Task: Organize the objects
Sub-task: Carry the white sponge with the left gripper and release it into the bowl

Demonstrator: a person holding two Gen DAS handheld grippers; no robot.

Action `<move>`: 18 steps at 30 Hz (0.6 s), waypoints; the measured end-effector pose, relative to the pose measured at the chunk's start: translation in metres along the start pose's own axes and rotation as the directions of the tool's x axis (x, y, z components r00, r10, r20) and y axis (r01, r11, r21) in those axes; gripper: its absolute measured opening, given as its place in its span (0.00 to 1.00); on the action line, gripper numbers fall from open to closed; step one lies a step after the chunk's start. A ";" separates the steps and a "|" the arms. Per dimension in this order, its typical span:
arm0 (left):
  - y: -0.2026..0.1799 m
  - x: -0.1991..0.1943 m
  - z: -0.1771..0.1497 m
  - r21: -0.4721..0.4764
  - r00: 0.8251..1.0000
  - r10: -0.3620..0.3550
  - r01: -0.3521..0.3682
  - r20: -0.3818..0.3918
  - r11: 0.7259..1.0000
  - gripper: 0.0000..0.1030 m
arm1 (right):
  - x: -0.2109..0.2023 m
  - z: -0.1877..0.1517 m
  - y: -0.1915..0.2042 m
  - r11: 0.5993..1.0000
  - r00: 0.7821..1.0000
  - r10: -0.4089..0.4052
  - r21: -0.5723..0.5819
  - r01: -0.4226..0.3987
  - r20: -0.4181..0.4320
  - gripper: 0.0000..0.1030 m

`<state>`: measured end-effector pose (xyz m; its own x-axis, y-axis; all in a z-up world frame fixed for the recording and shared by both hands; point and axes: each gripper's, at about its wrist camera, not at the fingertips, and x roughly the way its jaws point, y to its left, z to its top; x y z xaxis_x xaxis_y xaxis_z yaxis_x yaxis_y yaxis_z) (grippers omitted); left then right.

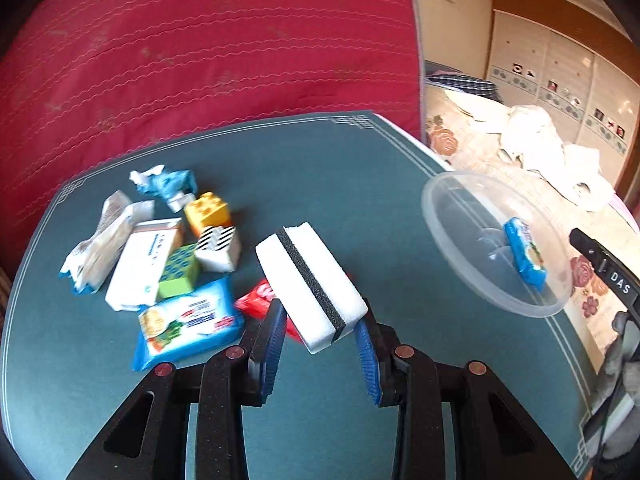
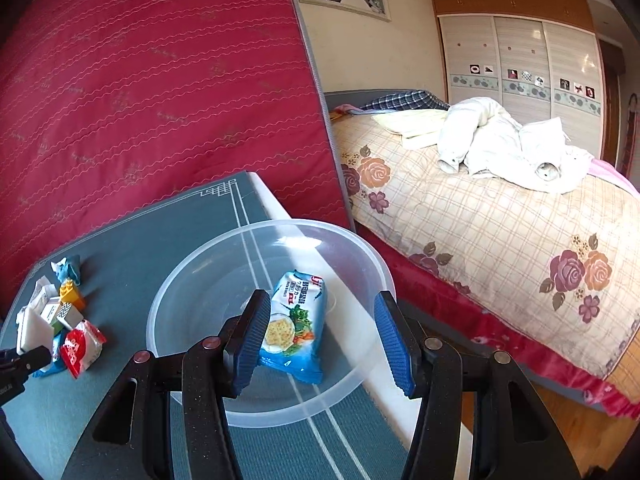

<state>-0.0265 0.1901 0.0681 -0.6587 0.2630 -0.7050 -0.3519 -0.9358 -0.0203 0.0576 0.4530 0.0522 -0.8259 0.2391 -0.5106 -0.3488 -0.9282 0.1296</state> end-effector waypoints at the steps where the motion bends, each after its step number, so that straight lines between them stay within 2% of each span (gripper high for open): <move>1: -0.011 0.002 0.004 0.019 1.000 -0.020 0.020 0.003 1.000 0.36 | 0.000 0.000 -0.002 1.000 1.000 0.003 0.007 -0.003 0.001 0.54; 7: -0.066 0.019 0.027 0.096 0.986 -0.165 0.165 -0.009 0.982 0.36 | 0.001 0.000 -0.011 0.999 1.000 0.016 0.037 -0.016 -0.003 0.55; 13: -0.109 0.031 0.038 0.140 0.964 -0.264 0.264 -0.021 0.954 0.37 | -0.001 0.001 -0.022 0.997 1.000 0.028 0.073 -0.028 0.001 0.55; 16: -0.121 0.041 0.043 0.143 0.959 -0.280 0.282 -0.040 0.949 0.44 | -0.002 0.001 -0.026 0.996 1.000 0.030 0.082 -0.030 0.003 0.55; 18: -0.124 0.043 0.043 0.139 0.963 -0.265 0.268 -0.040 0.953 0.65 | -0.002 0.002 -0.028 0.996 0.999 0.033 0.086 -0.033 0.003 0.55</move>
<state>-0.0399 0.3278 0.0704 -0.5143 0.4922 -0.7023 -0.6045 -0.7889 -0.1103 0.0680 0.4791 0.0510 -0.8380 0.2094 -0.5038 -0.3585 -0.9075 0.2191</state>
